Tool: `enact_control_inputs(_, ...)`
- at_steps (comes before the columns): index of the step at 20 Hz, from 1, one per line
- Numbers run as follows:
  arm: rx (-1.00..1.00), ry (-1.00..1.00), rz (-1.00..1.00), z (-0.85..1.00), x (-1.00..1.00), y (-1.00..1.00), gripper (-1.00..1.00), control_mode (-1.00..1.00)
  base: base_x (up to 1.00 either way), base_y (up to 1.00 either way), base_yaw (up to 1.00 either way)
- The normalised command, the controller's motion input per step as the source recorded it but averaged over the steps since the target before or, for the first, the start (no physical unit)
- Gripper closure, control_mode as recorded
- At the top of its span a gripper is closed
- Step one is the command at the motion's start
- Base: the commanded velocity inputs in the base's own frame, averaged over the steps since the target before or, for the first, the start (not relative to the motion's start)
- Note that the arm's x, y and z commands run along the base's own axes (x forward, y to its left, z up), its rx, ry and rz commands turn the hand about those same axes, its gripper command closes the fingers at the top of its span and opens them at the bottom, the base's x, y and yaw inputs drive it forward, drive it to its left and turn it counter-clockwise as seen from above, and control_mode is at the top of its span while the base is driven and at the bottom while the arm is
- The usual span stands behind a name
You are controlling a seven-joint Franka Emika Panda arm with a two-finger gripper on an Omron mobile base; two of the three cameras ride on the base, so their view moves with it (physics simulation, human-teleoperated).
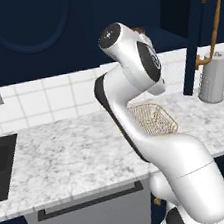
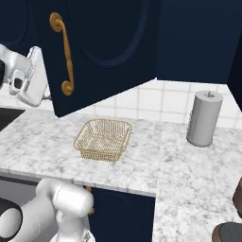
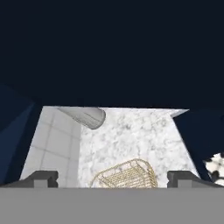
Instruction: Open the cabinet, pick up the bread from the cabinet and place it in the basket. Then move the basket to the dining counter.
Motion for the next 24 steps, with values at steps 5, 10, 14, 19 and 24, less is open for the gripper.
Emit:
enact_control_inputs(5, 0.16, -0.17, -0.54, -0.37, 0.24, -0.77, -1.0, -1.0, 0.0, 0.0, 0.0)
enact_control_inputs(10, 0.23, -0.28, -0.27, -0.15, -0.09, -1.0, -1.0, -1.0, 0.0, 0.0, 0.0)
enact_control_inputs(14, 0.29, -0.34, -0.01, -0.11, -0.76, -1.0, -1.0, -1.0, 0.0, 0.0, 0.0)
enact_control_inputs(19, 0.21, -0.34, -0.02, 0.0, -0.56, -1.0, -1.0, -1.0, 0.0, 0.0, 0.0)
enact_control_inputs(24, 0.11, -0.24, -0.05, 0.01, 0.06, -0.7, -1.0, -1.0, 0.0, 0.0, 0.0)
